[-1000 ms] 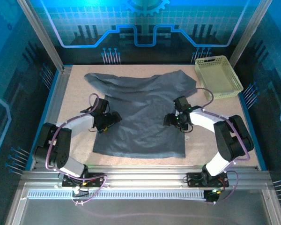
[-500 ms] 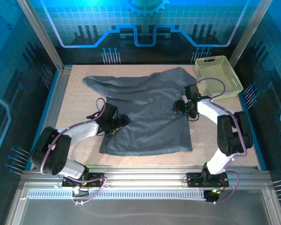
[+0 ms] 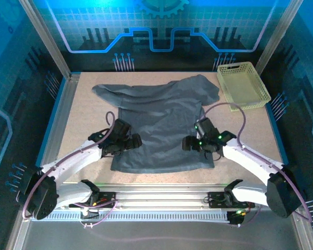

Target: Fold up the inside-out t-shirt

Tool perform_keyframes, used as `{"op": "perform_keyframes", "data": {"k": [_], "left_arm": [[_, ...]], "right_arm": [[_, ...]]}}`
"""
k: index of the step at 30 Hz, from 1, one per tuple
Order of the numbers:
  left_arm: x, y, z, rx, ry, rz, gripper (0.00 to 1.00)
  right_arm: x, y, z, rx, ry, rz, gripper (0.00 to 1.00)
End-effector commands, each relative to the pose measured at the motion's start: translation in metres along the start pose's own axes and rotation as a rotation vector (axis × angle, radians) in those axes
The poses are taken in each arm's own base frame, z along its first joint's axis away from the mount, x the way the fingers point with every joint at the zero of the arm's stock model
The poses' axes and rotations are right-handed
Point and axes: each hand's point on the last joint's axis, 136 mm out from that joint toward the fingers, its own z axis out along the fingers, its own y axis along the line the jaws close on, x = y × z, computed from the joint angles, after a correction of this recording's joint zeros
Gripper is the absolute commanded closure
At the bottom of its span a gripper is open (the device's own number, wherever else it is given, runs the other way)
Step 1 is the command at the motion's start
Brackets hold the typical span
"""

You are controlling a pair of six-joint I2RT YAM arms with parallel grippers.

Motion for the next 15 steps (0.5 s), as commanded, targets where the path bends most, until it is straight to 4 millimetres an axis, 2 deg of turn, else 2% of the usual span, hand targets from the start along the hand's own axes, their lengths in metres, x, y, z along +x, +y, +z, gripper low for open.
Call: {"op": "perform_keyframes", "data": {"k": [1,8,11,15], "left_arm": [[0.028,0.022,0.016,-0.078,0.09,0.015,0.07],[0.043,0.008,0.038,-0.041,0.146,-0.022,0.07],[0.051,0.0,0.043,-0.043,0.159,-0.008,0.08],[0.056,-0.013,0.047,-0.021,0.168,-0.01,0.07]], "right_arm": [[0.023,-0.005,0.01,0.002,0.056,0.086,0.16],[0.009,-0.022,0.032,0.088,0.048,0.123,0.16],[-0.006,-0.037,0.04,0.112,0.04,0.174,0.16],[-0.037,-0.06,0.047,0.132,0.003,0.238,0.16]]}}
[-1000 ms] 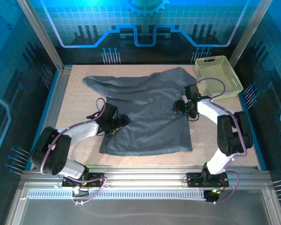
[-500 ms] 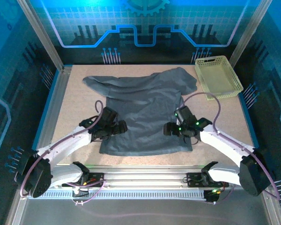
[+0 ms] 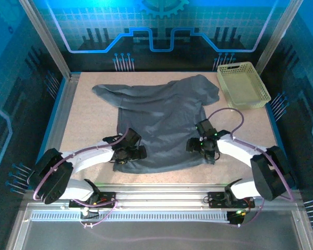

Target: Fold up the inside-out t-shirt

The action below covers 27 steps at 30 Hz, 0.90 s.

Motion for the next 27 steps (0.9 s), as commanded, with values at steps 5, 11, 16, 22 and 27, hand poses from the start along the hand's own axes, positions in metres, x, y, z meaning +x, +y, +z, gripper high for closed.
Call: {"op": "perform_keyframes", "data": {"k": [5,11,16,22,27], "left_arm": [[-0.006,-0.03,-0.012,0.036,-0.03,0.051,0.06],[-0.006,-0.071,-0.055,-0.141,-0.235,0.554,0.01],[0.027,-0.104,-0.037,-0.106,-0.177,0.81,0.01],[0.052,-0.127,-0.009,-0.11,-0.075,0.957,0.12],[0.056,-0.134,0.006,-0.128,-0.037,0.977,0.19]], "right_arm": [[-0.056,-0.01,-0.012,0.007,-0.095,0.04,0.16],[-0.057,-0.009,-0.068,-0.031,-0.214,-0.007,0.15],[-0.038,-0.021,-0.094,-0.052,-0.285,0.015,0.14],[-0.014,-0.029,-0.091,-0.086,-0.276,0.043,0.14],[-0.006,-0.032,-0.082,-0.087,-0.25,0.044,0.14]]}}
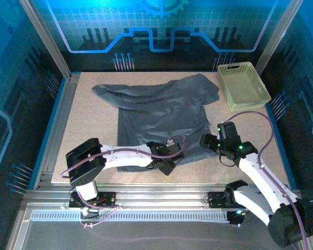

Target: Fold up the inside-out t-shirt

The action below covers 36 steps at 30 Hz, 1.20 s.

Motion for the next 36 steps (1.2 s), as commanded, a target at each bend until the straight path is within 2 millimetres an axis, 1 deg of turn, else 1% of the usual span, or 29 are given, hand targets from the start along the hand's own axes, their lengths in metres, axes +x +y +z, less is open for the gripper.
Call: {"op": "perform_keyframes", "data": {"k": [1,8,15,18,25,28,32,36], "left_arm": [[-0.002,-0.008,0.0,0.021,0.022,0.048,0.21],[0.003,-0.014,0.009,0.037,0.053,0.031,0.35],[0.006,-0.018,0.013,0.057,0.064,0.015,0.53],[0.006,-0.017,0.013,0.053,0.061,0.015,0.57],[0.006,-0.016,0.013,0.052,0.056,0.008,0.72],[0.005,-0.016,0.013,0.054,0.048,0.004,0.76],[0.004,-0.015,0.011,0.049,0.038,-0.001,0.85],[0.002,-0.016,0.01,0.055,0.027,-0.006,0.91]], "right_arm": [[0.009,-0.002,0.002,0.002,0.026,0.013,0.14],[0.011,0.0,0.008,-0.003,0.044,0.014,0.14],[0.01,0.002,0.005,-0.002,0.047,0.006,0.14],[0.01,0.003,0.004,0.0,0.049,0.005,0.14],[0.012,0.002,0.006,0.008,0.055,0.003,0.13],[0.013,0.002,0.006,0.01,0.058,0.001,0.13],[0.014,0.003,0.006,0.011,0.06,-0.006,0.13],[0.015,0.002,0.007,0.017,0.063,-0.009,0.13]]}}
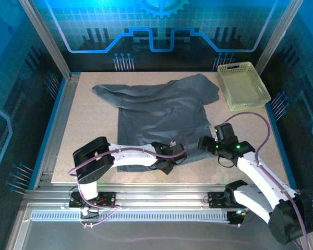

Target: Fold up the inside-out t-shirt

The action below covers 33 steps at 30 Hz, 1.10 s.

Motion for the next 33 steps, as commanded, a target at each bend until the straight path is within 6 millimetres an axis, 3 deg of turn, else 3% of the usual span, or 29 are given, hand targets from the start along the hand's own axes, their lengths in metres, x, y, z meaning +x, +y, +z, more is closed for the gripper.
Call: {"op": "perform_keyframes", "data": {"k": [1,6,8,9,13,16,21,26,29,33], "left_arm": [[0.0,-0.001,-0.003,0.004,-0.013,-0.006,0.92],[0.0,0.002,-0.002,-0.009,-0.018,-0.01,0.96],[0.001,0.003,-0.004,-0.012,-0.019,-0.004,0.8],[0.002,0.003,-0.005,-0.005,-0.018,0.003,0.77],[0.01,0.001,-0.008,-0.001,-0.015,0.055,0.75],[0.018,0.0,-0.013,0.018,-0.022,0.08,0.65],[0.025,-0.004,-0.017,0.059,-0.027,0.11,0.57],[0.028,-0.003,-0.006,0.029,0.002,0.127,0.57],[0.029,-0.009,0.001,0.054,0.029,0.133,0.66],[0.029,-0.004,0.009,0.021,0.043,0.122,0.63]], "right_arm": [[0.003,-0.001,-0.001,0.018,0.01,0.004,0.13],[0.004,-0.002,0.0,0.022,0.011,0.002,0.13],[0.004,-0.002,0.0,0.021,0.011,0.0,0.13],[0.005,-0.002,0.0,0.021,0.013,-0.002,0.13],[0.003,-0.001,0.0,0.022,0.011,-0.005,0.13],[0.003,-0.001,0.001,0.022,0.015,-0.006,0.13],[0.002,0.001,0.003,0.021,0.018,-0.01,0.13],[0.001,0.002,0.004,0.027,0.022,-0.015,0.13],[0.0,0.003,0.002,0.026,0.02,-0.019,0.13],[0.0,0.003,0.001,0.031,0.018,-0.021,0.13]]}}
